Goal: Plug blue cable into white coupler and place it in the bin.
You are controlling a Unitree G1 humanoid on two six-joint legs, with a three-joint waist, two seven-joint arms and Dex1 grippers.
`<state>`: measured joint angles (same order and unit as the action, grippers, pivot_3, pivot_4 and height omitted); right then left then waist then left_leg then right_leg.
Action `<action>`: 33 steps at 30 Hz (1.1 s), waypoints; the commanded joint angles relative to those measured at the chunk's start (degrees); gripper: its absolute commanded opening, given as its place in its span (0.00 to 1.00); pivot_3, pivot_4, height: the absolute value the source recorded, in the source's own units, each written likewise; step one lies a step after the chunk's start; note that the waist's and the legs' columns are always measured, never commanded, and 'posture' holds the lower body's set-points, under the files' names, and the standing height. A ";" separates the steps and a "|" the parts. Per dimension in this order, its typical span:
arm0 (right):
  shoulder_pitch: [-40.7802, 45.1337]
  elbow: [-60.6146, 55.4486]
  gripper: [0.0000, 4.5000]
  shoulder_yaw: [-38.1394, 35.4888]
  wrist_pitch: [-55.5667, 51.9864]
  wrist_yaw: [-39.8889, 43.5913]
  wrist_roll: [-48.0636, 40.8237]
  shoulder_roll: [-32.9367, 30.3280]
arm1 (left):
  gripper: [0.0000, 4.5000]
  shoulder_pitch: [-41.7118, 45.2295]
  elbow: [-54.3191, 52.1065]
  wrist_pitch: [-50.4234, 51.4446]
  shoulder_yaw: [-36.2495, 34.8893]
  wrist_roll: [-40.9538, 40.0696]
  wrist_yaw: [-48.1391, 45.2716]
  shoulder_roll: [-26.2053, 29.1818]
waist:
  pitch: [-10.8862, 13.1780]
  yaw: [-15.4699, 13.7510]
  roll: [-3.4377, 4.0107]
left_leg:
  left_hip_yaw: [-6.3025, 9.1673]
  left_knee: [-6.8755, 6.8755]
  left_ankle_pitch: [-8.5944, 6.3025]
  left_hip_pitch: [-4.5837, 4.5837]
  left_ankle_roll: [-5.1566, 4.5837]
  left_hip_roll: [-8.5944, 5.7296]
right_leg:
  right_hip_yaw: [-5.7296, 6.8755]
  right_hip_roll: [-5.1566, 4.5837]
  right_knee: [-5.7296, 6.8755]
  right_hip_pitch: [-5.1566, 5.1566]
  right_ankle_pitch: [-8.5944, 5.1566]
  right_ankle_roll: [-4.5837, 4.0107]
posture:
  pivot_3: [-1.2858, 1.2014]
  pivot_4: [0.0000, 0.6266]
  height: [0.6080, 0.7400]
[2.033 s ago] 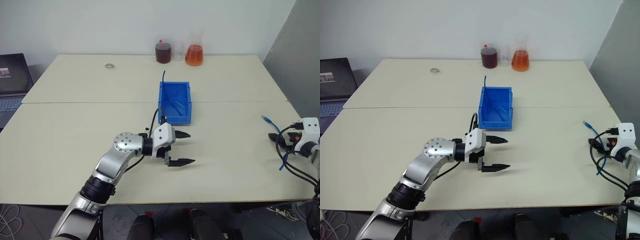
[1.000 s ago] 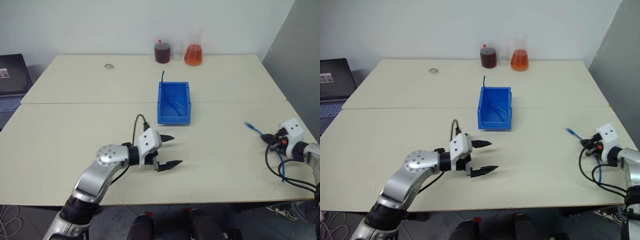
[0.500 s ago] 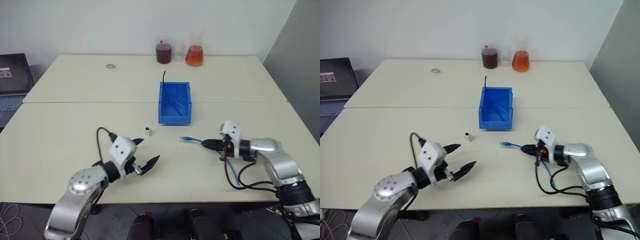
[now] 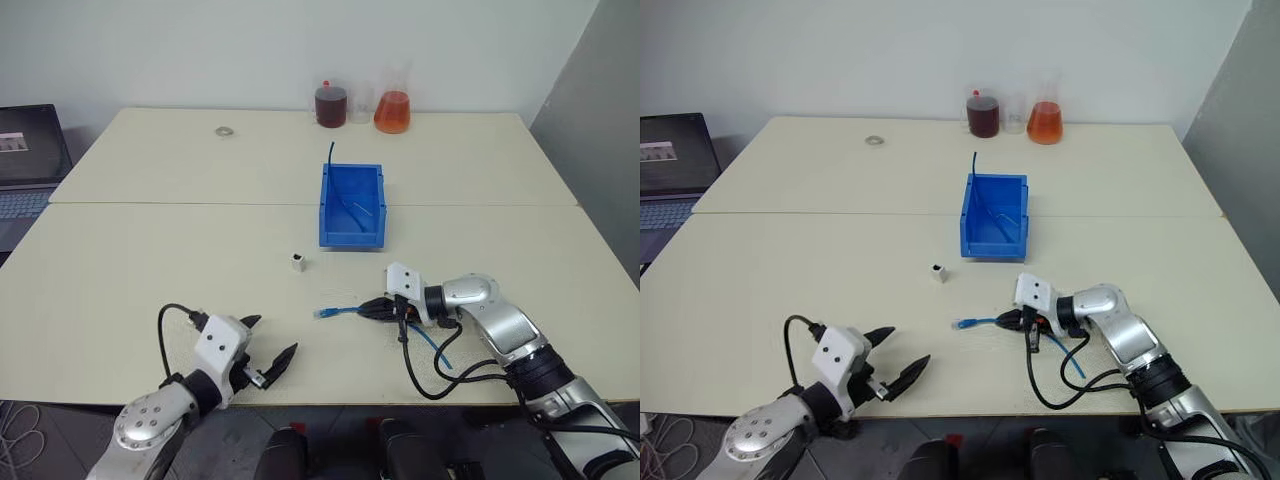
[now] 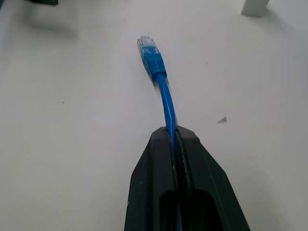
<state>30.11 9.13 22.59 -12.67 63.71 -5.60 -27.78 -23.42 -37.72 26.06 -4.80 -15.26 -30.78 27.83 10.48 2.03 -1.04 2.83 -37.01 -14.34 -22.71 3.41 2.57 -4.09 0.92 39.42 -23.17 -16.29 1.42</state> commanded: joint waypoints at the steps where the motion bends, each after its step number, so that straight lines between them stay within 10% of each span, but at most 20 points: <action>1: 0.70 0.30 0.01 0.73 1.68 2.10 0.60 0.25 | 1.00 -0.74 -1.95 -1.49 -0.09 -0.05 -0.30 0.53 | 0.00 0.00 0.00 | 0.02 0.00 0.00 0.00 0.00 0.01 | 0.01 0.01 0.00 0.00 0.00 0.00 | 0.52 0.24 1.00; 5: 1.11 1.55 0.01 1.20 2.02 3.33 1.15 0.26 | 1.00 0.02 -1.22 -1.83 0.82 0.01 -1.57 1.49 | 0.00 -0.01 0.00 | 0.01 0.00 0.00 0.01 0.00 0.01 | 0.01 0.01 0.01 0.00 -0.01 0.00 | 0.52 0.24 1.00; 22: -0.99 -10.99 0.97 -7.02 -12.09 3.62 -5.93 -5.96 | 1.00 12.82 11.09 -6.71 2.87 -0.56 -14.61 10.39 | 0.01 -0.47 0.00 | 0.04 -0.01 0.00 -0.02 0.00 -0.04 | 0.07 -0.01 0.01 0.00 -0.01 -0.01 | 0.52 0.24 1.00; 33: -7.35 -30.45 0.99 -15.76 -31.44 0.21 -17.66 -15.01 | 1.00 34.94 34.17 -16.09 14.86 1.32 -34.75 11.57 | 0.02 0.45 -0.01 | 0.05 0.04 -0.01 -0.07 -0.01 0.00 | 0.08 0.04 -0.03 -0.04 -0.03 -0.03 | 0.52 0.24 1.00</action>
<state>22.92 -18.37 9.10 -43.15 65.37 -21.69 -42.13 10.66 -5.35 12.31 8.81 -14.72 -63.08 39.13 10.50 2.48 -1.05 2.88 -36.97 -14.35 -22.77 3.39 2.56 -4.01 0.96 39.42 -23.21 -16.33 1.39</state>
